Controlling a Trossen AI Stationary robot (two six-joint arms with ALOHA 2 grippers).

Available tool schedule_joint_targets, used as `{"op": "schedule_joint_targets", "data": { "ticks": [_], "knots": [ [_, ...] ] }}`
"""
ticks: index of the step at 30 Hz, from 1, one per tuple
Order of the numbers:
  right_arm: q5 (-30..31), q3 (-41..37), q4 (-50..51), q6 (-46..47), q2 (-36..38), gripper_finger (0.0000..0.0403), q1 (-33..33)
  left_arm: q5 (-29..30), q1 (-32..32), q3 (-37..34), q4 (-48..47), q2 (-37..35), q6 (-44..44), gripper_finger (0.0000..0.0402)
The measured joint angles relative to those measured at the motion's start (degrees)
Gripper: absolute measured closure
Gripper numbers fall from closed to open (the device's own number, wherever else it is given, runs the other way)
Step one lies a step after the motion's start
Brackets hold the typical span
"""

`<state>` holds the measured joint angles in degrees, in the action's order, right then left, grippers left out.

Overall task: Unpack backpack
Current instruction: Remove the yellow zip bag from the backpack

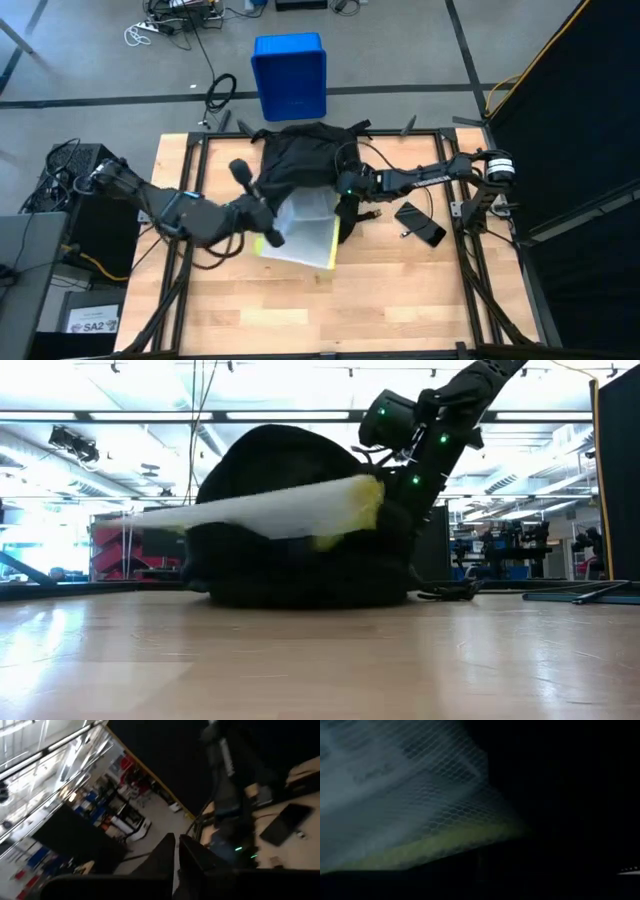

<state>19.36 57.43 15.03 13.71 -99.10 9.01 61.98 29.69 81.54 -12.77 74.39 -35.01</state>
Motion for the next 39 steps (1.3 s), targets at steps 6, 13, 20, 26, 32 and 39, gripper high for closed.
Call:
{"op": "schedule_joint_targets", "data": {
  "ticks": [6, 13, 20, 26, 32, 39],
  "knots": [
    [-2.8, 0.0, -1.6, -0.1, 0.1, 0.0284, 0.1, -1.0, 4.0, -1.9, -12.2, 2.3, 16.6, 0.0401],
    [-3.6, 0.0, -2.5, 0.0, 0.1, 0.0293, -1.9, 2.9, 11.2, -10.0, -13.9, 16.9, 27.0, 0.0401],
    [-4.0, 0.0, -2.6, 1.3, 0.1, 0.0287, -2.3, 1.9, 10.7, -8.7, -10.7, 30.9, 30.7, 0.0377],
    [-4.5, 0.0, -2.6, 1.7, 0.1, 0.0281, -2.5, -2.7, 8.1, -6.5, -11.2, 37.3, 31.5, 0.0284],
    [-5.7, 0.1, -2.6, 1.7, 0.1, 0.0291, -2.6, -4.1, 4.7, -5.5, -10.6, 40.6, 35.5, 0.0189],
    [-6.5, 0.1, -3.0, 1.7, 0.1, 0.0298, -2.6, -5.2, 2.1, -5.5, -10.6, 41.7, 35.6, 0.0189]
  ]
}}
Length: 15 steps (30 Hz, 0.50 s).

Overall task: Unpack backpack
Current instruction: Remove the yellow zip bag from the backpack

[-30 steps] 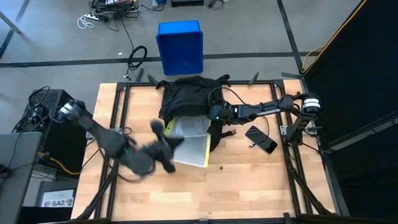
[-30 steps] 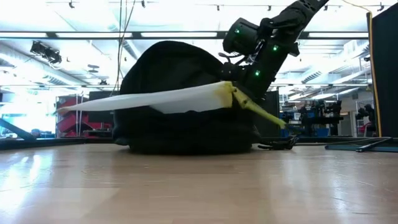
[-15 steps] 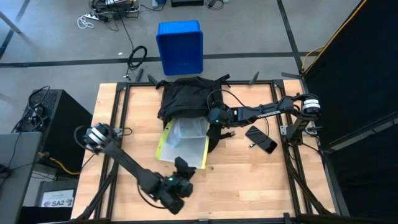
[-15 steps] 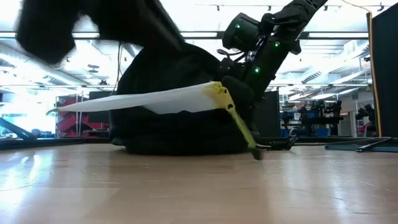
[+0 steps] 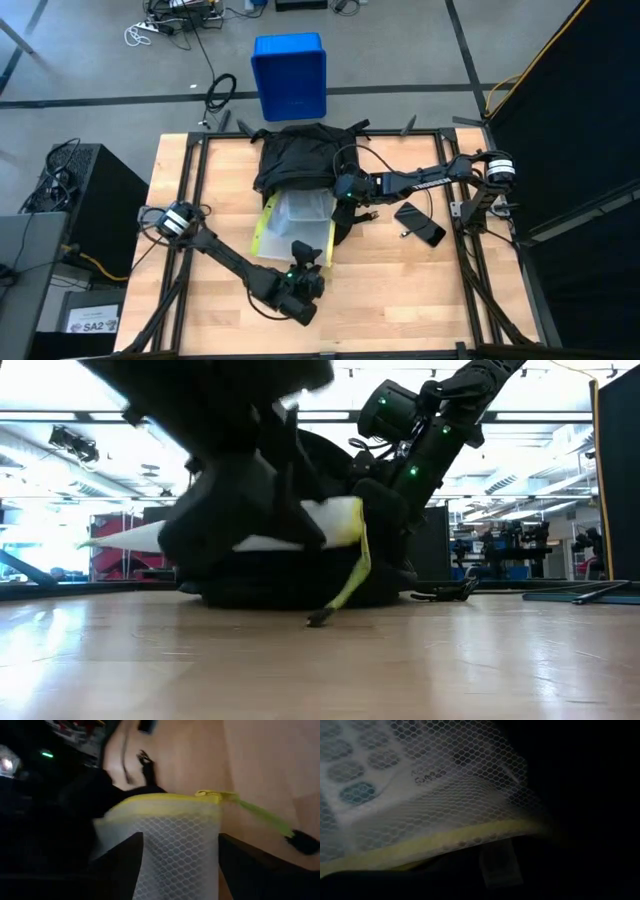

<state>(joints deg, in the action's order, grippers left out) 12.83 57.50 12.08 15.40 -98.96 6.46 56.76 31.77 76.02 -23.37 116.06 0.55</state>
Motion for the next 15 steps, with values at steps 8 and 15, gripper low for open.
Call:
{"op": "schedule_joint_targets", "data": {
  "ticks": [8, 15],
  "knots": [
    [-0.4, 0.0, 0.0, 0.0, 0.0, 0.0288, 0.0, -11.9, 1.0, 0.0, 3.3, 0.0, 2.8, 0.0222],
    [-0.5, 0.0, -0.9, 0.0, 0.0, 0.0284, -0.3, 0.3, 0.4, 0.0, -1.2, 0.0, 2.9, 0.0217]
  ]
}}
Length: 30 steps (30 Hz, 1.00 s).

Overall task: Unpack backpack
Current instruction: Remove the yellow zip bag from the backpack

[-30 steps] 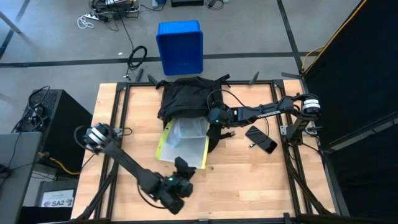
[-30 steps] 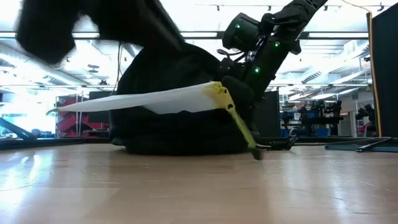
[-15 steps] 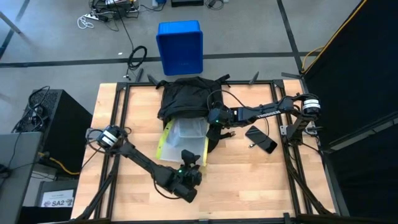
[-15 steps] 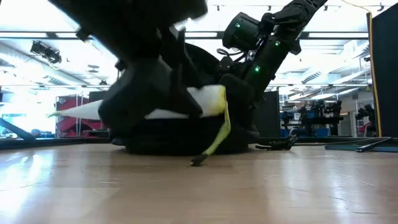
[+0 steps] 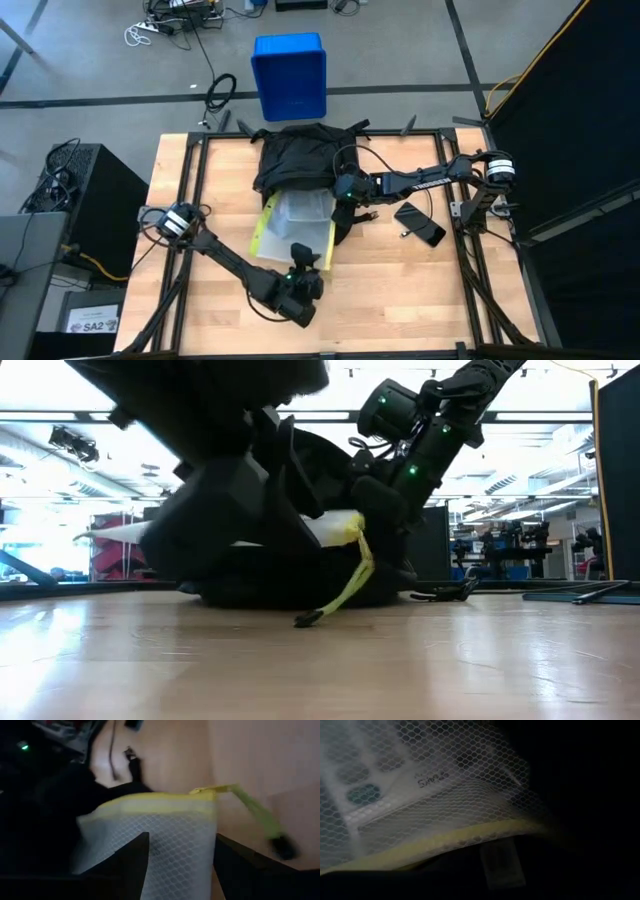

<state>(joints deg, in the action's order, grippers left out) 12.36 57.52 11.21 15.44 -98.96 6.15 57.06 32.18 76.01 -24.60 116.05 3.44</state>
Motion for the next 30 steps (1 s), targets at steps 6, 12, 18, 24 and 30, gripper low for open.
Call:
{"op": "schedule_joint_targets", "data": {
  "ticks": [6, 12, 18, 24, 30],
  "knots": [
    [-0.5, 0.0, -1.6, -0.1, 0.0, 0.0292, -1.0, -3.8, -2.5, 0.0, -0.1, 0.0, 1.6, 0.0217],
    [-0.5, 0.0, -2.2, -1.1, 0.0, 0.0296, -1.9, -5.3, -3.9, 0.0, 0.0, 2.2, 1.5, 0.0217],
    [-0.5, 0.0, -2.3, -1.2, 0.0, 0.0291, -2.2, 2.5, -3.6, 0.0, -0.7, 4.6, 3.3, 0.0271],
    [4.1, 0.0, -1.0, -3.7, 0.0, 0.0295, -2.2, 5.7, -0.9, -0.1, -8.2, 1.6, 3.1, 0.0394],
    [13.4, 0.0, 5.3, -3.8, 0.1, 0.0295, -1.4, 13.8, 6.7, -0.1, -28.6, -9.2, 20.9, 0.0401]
  ]
}}
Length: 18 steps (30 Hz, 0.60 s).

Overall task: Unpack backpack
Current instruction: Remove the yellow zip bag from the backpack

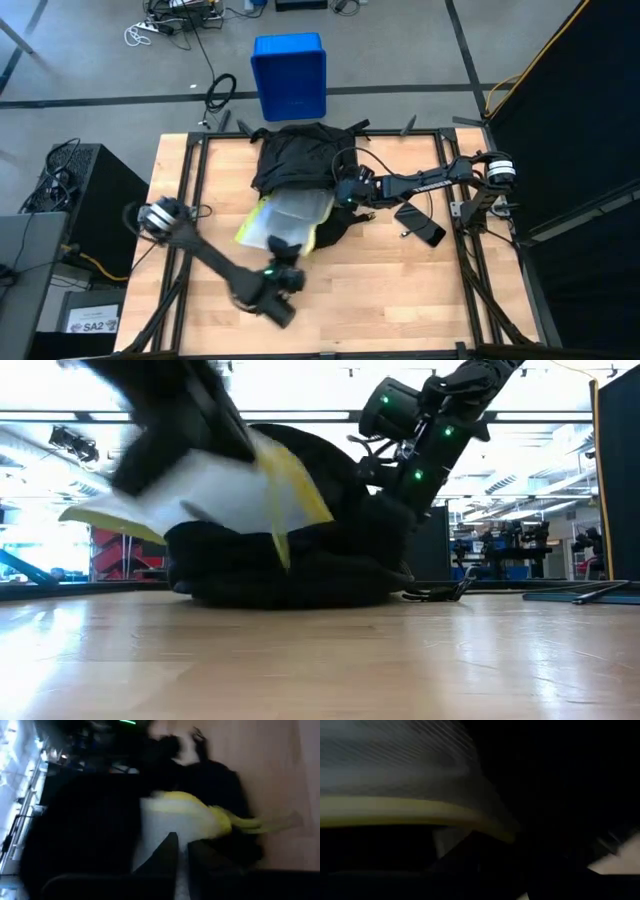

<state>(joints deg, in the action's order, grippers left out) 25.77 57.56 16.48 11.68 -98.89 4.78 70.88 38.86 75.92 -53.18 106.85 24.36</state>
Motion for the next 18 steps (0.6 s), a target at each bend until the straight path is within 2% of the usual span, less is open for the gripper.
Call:
{"op": "schedule_joint_targets", "data": {
  "ticks": [3, 6, 12, 18],
  "knots": [
    [1.1, 0.0, 2.1, 0.0, 0.0, 0.0288, 0.5, 3.6, 5.9, 0.0, -7.0, -5.5, 9.3, 0.0402],
    [1.9, 0.0, 2.9, 0.1, 0.0, 0.0281, 1.1, 5.7, 11.8, 0.0, -8.7, -10.0, 13.6, 0.0402],
    [3.3, 0.0, 2.7, 0.0, 0.0, 0.0272, 2.2, 6.2, 19.5, 0.0, -7.5, -12.2, 13.8, 0.0401],
    [4.5, 0.0, -1.8, -2.6, 0.0, 0.027, 5.6, 5.7, 24.0, 0.0, -7.2, -12.1, 14.8, 0.0401]
  ]
}}
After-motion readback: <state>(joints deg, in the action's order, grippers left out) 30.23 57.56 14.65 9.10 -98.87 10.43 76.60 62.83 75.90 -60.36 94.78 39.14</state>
